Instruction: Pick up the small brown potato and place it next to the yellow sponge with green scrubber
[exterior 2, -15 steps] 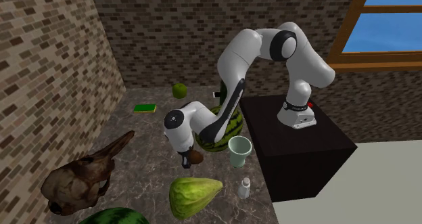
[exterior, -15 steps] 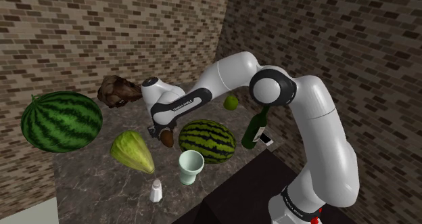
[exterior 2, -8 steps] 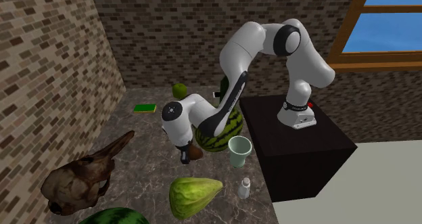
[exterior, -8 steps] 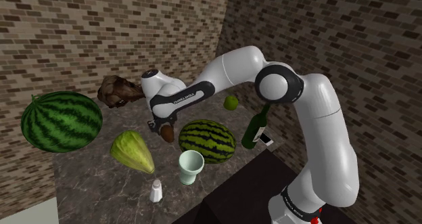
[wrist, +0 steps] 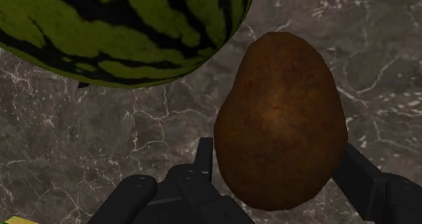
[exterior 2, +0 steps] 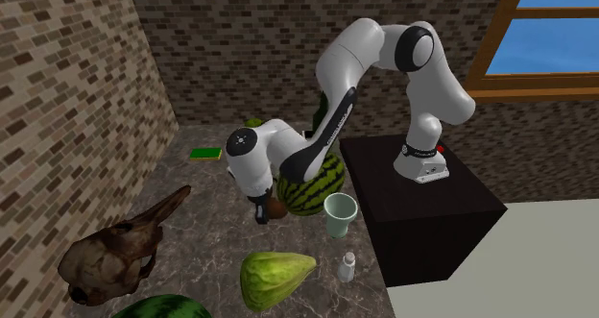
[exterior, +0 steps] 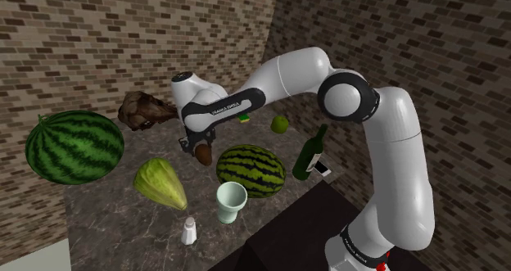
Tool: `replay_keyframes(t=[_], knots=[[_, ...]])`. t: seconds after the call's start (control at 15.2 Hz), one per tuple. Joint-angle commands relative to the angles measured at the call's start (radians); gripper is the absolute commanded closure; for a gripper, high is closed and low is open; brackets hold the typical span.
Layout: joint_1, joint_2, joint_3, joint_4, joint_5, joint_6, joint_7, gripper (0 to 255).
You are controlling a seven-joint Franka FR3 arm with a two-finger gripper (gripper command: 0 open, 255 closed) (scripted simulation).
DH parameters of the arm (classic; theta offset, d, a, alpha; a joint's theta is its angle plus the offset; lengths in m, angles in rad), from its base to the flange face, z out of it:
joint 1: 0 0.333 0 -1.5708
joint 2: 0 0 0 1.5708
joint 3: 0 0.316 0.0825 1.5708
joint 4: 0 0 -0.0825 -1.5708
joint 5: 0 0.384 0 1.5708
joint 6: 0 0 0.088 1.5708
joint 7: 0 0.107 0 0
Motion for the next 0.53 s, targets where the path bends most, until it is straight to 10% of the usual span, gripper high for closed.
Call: replay_keyframes(t=[0.0,0.46], knots=[[-0.001,-0.015,0.003,0.004,0.005,-0.018,-0.005,255],[-0.052,-0.054,-0.006,-0.012,0.012,-0.027,-0.068,255]])
